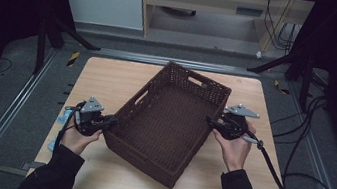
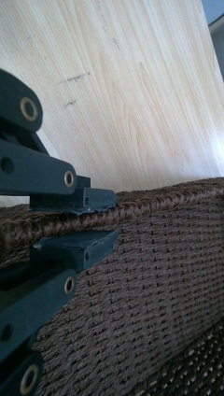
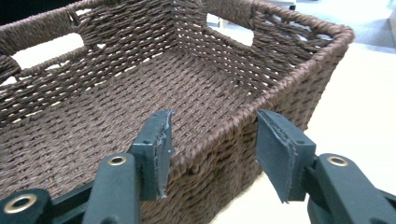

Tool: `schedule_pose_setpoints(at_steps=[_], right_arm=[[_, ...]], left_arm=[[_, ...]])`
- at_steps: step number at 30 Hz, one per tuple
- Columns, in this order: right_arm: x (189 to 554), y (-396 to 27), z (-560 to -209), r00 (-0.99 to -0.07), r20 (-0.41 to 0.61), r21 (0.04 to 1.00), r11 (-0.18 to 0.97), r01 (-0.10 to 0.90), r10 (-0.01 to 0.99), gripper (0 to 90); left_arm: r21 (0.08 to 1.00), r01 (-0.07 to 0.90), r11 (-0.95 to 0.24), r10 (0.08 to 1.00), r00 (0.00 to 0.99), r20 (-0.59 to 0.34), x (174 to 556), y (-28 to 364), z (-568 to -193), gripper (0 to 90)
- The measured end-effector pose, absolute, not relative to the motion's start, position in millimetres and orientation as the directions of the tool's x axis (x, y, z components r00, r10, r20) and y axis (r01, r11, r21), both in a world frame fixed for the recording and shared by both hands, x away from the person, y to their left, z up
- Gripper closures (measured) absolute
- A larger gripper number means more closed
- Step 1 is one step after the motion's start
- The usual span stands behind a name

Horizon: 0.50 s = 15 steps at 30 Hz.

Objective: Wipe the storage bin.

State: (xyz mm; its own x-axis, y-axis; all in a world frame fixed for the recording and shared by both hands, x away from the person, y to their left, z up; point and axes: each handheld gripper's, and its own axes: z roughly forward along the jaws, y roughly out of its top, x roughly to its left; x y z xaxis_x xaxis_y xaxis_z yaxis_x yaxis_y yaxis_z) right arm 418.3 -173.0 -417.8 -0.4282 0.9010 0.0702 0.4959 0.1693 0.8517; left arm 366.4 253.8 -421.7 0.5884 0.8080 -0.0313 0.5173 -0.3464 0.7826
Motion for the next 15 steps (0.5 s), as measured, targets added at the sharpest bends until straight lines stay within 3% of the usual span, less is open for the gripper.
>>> schedule_pose_setpoints(at_steps=[10, 15], right_arm=[[415, -170, -420, -0.435, 0.049, 0.844, 0.196, 0.499, 0.899, 42.3], [416, -167, -424, -0.445, 0.060, 0.839, 0.196, 0.507, 0.893, 45.6]], left_arm=[[0.773, 0.512, -0.375, 0.780, 0.625, -0.035, 353, 241, -422, 72.1], [0.796, 0.488, -0.358, 0.788, 0.615, -0.023, 355, 246, -414, 63.8]])
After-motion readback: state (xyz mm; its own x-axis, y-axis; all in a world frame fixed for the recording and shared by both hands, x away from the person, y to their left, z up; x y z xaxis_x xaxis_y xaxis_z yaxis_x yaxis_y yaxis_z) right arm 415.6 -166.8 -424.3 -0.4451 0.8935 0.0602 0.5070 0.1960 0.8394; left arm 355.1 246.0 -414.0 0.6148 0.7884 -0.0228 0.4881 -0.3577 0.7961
